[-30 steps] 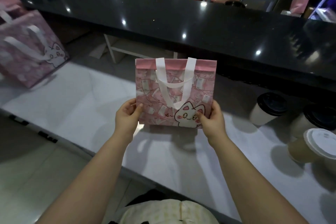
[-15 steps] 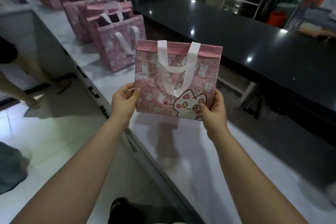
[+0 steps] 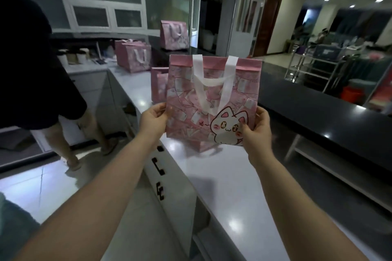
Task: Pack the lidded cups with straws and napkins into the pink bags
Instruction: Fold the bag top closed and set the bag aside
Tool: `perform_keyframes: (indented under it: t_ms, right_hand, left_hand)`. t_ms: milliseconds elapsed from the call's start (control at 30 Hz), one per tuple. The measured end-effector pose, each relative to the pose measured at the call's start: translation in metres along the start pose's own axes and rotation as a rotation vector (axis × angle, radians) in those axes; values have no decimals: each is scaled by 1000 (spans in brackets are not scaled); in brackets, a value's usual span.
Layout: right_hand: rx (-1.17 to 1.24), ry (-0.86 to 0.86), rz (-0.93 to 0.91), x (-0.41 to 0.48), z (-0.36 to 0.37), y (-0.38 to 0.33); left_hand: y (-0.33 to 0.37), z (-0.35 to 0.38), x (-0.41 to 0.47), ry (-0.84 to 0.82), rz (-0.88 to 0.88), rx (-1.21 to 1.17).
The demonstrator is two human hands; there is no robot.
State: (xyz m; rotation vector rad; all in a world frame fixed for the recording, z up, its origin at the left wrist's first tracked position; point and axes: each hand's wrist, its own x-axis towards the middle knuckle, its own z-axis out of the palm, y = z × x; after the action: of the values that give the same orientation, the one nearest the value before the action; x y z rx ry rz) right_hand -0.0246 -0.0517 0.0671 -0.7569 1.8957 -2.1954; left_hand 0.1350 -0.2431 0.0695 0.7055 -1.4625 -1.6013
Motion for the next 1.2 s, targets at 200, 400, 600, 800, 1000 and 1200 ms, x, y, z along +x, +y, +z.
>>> perform_keyframes:
  t_ms: [200,400,600,800,1000,1200]
  right_hand:
    - [-34,-2,-82,50,112,-10]
    - [-68,13,-104,116,187,-16]
    - [-74,24,-148,206,240,-15]
    - [-37,-4,-144,318,301,0]
    - [-8,-24,-122,421,391,27]
    - [-44,-57,-106,477,487,70]
  left_hand:
    - [35,-64,97,-3,34,16]
    - [50,-88,195,-33,37,2]
    - [62,-82,304,-110,-11,-3]
    - [71,-78,420,-220,-27,16]
    - [70,-98,547,-132,-11,-17]
    - [36,-148,654,-92,-104,-87]
